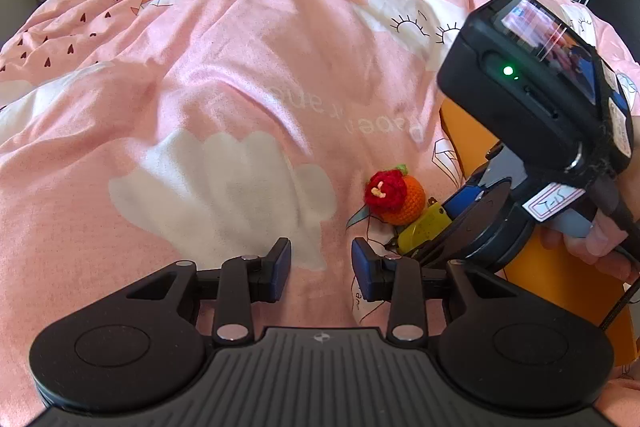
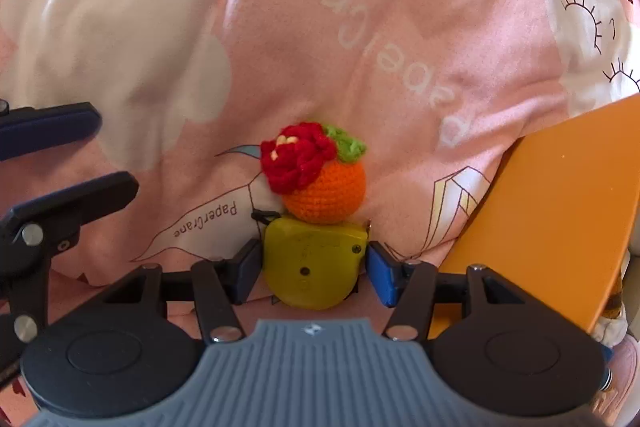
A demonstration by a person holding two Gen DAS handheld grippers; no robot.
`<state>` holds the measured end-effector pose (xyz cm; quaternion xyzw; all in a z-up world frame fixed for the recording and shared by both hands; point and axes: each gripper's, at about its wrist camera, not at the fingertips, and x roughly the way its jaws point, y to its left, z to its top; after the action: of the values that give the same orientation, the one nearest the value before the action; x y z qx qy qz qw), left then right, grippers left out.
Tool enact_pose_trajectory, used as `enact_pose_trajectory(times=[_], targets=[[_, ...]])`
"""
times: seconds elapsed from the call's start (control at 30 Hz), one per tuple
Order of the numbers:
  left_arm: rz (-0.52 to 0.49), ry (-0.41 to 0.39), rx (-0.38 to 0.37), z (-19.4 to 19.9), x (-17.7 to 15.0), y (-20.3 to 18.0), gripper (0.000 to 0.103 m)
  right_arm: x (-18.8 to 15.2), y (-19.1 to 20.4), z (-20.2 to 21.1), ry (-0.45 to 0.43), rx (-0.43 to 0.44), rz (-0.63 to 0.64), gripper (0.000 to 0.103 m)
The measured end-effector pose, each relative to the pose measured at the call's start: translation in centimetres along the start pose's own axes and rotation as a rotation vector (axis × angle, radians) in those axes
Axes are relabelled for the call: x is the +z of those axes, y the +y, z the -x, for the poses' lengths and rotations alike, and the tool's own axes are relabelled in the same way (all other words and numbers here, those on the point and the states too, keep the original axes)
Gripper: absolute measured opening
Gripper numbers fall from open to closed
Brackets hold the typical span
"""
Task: Organize objects
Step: 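Grasp the yellow tape measure with the right tool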
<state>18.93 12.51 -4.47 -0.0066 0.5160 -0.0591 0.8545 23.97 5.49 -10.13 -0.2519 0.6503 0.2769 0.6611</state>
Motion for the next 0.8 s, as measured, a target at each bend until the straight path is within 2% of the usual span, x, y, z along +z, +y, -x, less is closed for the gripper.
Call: enact_pose_trajectory(times=[0.17, 0.3, 0.5, 0.63, 0.8], targets=[[-0.001, 0.000, -0.005, 0.0, 0.0, 0.1, 0.042, -0.4, 0.0, -0.2, 0.002, -0.009, 0.003, 0.057], [-0.031, -0.004, -0.006, 0.6, -0.1, -0.2, 0.042, -1.5, 0.1, 1.2, -0.022, -0.003, 0.031, 0.057], [-0.093, -0.037, -0.050, 2.9, 0.3, -1.3, 0.042, -4.8, -0.1, 6.9, -0.116, 0.064, 0.125, 0.057], [-0.185, -0.065, -0.034, 4.1, 0.7, -3.1, 0.042, -5.8, -1.0, 12.1, -0.197, 0.095, 0.162, 0.057], [-0.270, -0.049, -0.074, 2.7, 1.6, -5.1, 0.042, -9.3, -3.3, 15.8, -0.273, 0.065, 0.163, 0.057]])
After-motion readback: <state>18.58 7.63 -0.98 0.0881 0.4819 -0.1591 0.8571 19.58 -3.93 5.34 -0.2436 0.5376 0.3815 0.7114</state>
